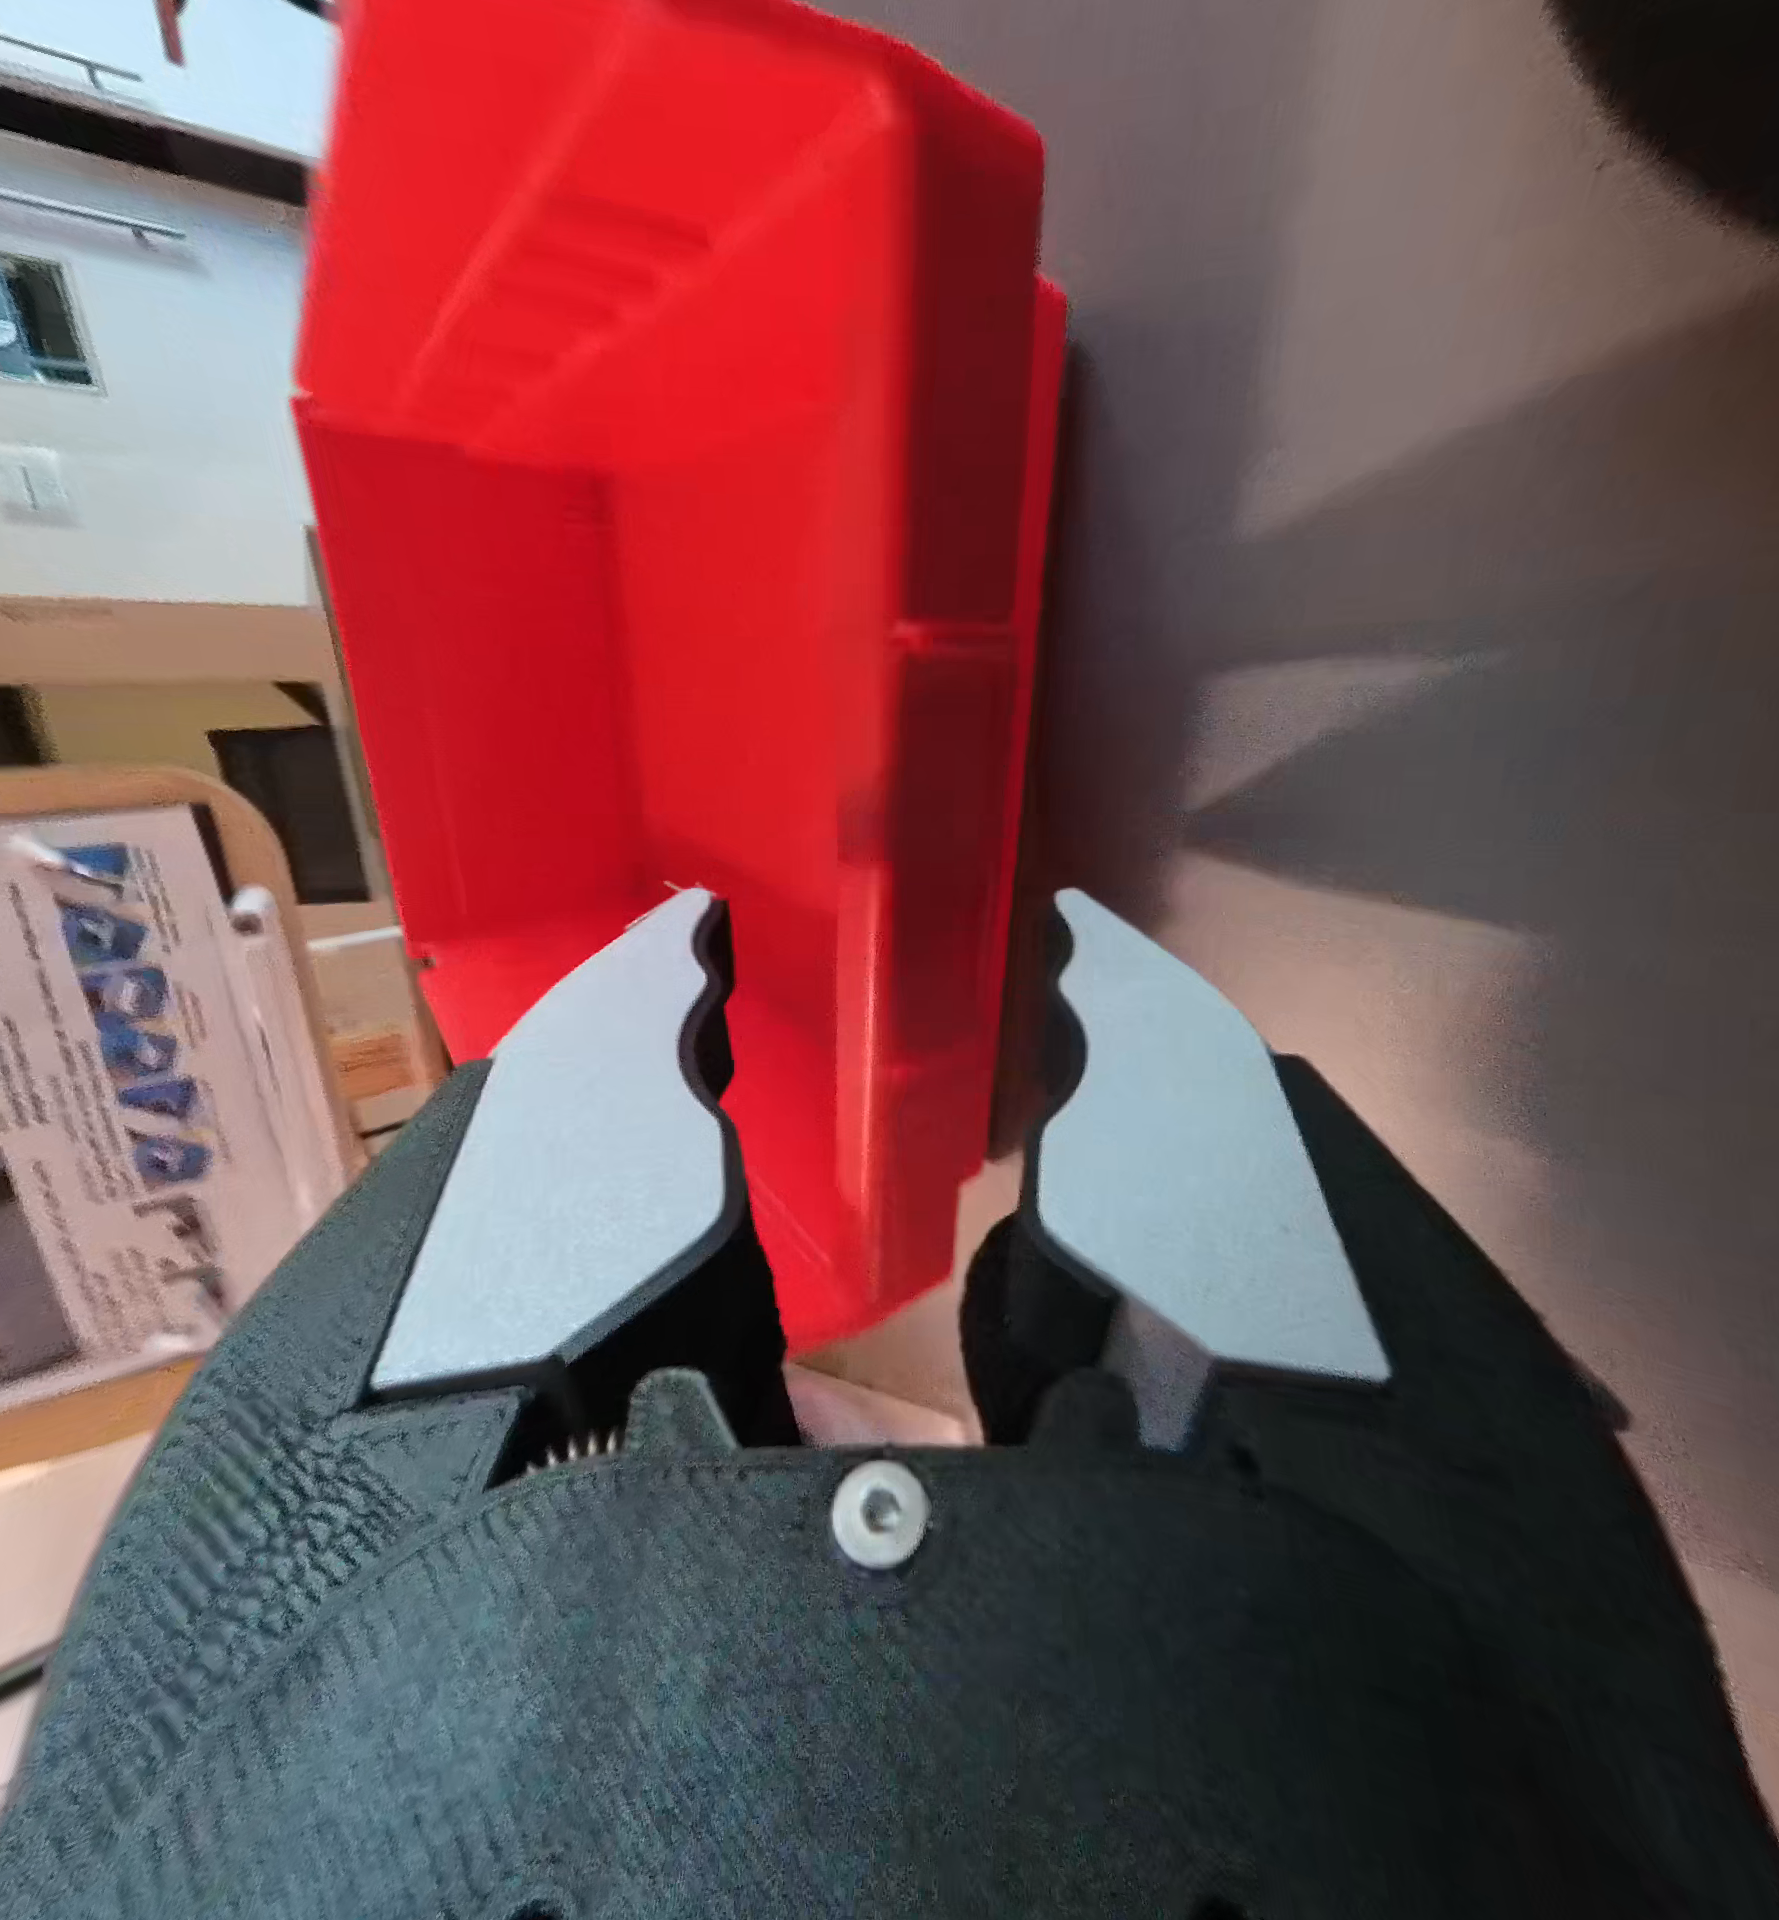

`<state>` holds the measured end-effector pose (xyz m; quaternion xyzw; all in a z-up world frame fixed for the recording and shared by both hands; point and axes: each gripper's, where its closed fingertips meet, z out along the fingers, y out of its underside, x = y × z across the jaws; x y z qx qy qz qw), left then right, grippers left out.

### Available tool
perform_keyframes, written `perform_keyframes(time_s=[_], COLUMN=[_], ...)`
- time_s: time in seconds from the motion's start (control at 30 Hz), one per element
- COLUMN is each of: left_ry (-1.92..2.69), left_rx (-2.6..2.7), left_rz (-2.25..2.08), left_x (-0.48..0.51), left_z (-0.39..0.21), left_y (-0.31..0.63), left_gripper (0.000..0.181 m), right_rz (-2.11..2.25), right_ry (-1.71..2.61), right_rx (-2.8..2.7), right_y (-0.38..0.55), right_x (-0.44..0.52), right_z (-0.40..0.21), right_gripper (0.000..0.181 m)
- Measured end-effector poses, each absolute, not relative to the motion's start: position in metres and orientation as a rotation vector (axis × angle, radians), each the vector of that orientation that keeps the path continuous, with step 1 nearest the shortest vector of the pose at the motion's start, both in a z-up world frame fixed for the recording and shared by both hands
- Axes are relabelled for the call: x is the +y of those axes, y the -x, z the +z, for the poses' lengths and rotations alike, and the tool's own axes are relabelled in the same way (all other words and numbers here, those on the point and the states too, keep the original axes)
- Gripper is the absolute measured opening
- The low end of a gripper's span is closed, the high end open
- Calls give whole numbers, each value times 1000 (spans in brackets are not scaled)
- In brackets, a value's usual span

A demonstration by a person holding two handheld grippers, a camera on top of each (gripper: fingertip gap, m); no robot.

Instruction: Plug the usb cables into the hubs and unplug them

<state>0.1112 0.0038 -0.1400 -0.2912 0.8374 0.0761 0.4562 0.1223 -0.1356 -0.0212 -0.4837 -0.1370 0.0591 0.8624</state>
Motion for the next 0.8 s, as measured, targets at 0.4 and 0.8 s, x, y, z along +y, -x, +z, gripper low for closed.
perform_keyframes(time_s=[0.4,0.8], left_ry=[1349,1497], left_rx=[1661,1792], left_rz=[-8,299], left_x=[132,181], left_z=[-125,-169], left_y=[52,104], left_gripper=[61,35], right_rz=[-182,-879], right_ry=[1714,2220], right_rx=[-440,-931], right_y=[-111,-132], right_x=[-53,18], right_z=[-83,-166], right_gripper=[64,32])
